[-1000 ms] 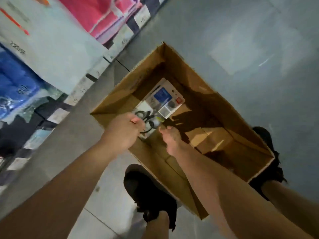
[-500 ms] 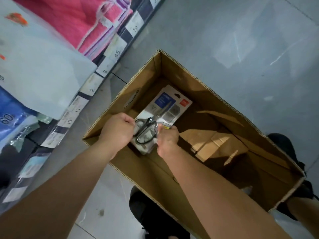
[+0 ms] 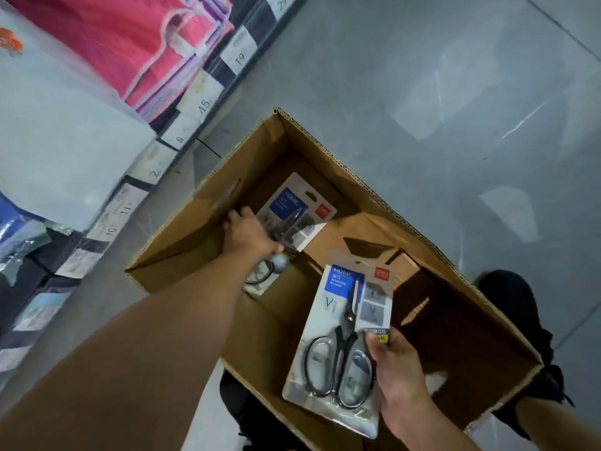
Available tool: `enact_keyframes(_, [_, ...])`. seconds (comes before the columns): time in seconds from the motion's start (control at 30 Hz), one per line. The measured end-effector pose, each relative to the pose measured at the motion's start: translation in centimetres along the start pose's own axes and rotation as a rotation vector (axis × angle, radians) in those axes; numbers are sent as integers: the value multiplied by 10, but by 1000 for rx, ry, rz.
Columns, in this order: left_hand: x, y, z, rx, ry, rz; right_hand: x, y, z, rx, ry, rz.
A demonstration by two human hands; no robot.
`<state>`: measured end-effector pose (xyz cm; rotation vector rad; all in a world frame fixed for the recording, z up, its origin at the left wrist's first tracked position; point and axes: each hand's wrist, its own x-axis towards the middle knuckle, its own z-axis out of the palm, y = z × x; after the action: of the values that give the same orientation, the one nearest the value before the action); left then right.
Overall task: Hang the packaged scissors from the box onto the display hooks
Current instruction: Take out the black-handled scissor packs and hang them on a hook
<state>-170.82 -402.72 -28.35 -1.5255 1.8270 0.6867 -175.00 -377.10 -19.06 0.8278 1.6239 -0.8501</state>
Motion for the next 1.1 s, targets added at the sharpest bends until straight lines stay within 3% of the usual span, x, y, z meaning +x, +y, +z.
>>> enact_keyframes(0.1, [-2,0,29,186,102,47,5,-1,-4,-34,0,-28])
enact_keyframes(0.2, [-7,-3,44,164,158,42,7,-3,-5,-23,-18,-25])
enact_keyframes(0.4, [-35,3,15,-48,-18,-1,-16,-14,-15,-72,-19,-43])
enact_keyframes(0.6, [-126,10,-72,-132,-130,-32,-96,-33,-46,-190,-38,-13])
enact_keyframes(0.73, [-228,5,-136,-278,-40,-95,-183,-73,-77,-340,-98,-155])
enact_keyframes(0.9, [-369,22,-226,-760,85,-249,-323,-169,-129,-519,-174,-436])
enact_keyframes(1.1, [-510,55,-310,-1045,215,-186,-442,-242,-178,-620,-144,-771])
